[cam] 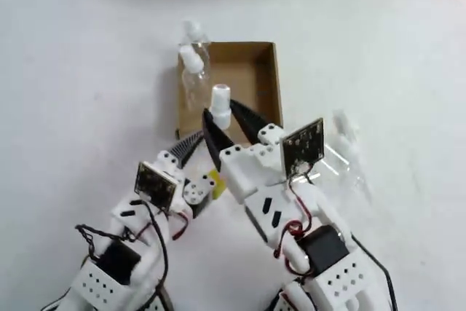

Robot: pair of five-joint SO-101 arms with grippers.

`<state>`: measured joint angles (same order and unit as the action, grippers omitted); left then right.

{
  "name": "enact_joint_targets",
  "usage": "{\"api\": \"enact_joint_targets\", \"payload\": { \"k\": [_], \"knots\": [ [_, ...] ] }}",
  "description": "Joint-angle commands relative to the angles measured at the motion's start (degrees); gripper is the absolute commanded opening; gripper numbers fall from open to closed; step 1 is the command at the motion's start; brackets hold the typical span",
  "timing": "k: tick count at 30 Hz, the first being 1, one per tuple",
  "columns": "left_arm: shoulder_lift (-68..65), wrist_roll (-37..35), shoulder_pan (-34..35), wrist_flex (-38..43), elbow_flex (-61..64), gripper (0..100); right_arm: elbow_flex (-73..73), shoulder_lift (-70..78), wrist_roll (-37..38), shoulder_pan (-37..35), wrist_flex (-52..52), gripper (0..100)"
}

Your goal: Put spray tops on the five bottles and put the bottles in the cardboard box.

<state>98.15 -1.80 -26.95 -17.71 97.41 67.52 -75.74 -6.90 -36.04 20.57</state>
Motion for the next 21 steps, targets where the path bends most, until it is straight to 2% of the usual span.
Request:
{"api": "enact_joint_targets", "payload": {
  "k": [1, 17, 21],
  "knots": [
    [0.92, 0.62, 0.92, 0.26, -0.09, 13, -0.26, -1.19, -0.09, -0.57, -0.31, 1.5],
    [0.92, 0.7, 0.92, 0.26, -0.09, 13, 3.87, -1.19, 0.0, -1.98, -0.13, 1.9],
    [0.92, 0.7, 0.92, 0.26, -0.09, 13, 4.48, -1.19, 0.0, -3.65, 0.13, 9.5]
  ]
}}
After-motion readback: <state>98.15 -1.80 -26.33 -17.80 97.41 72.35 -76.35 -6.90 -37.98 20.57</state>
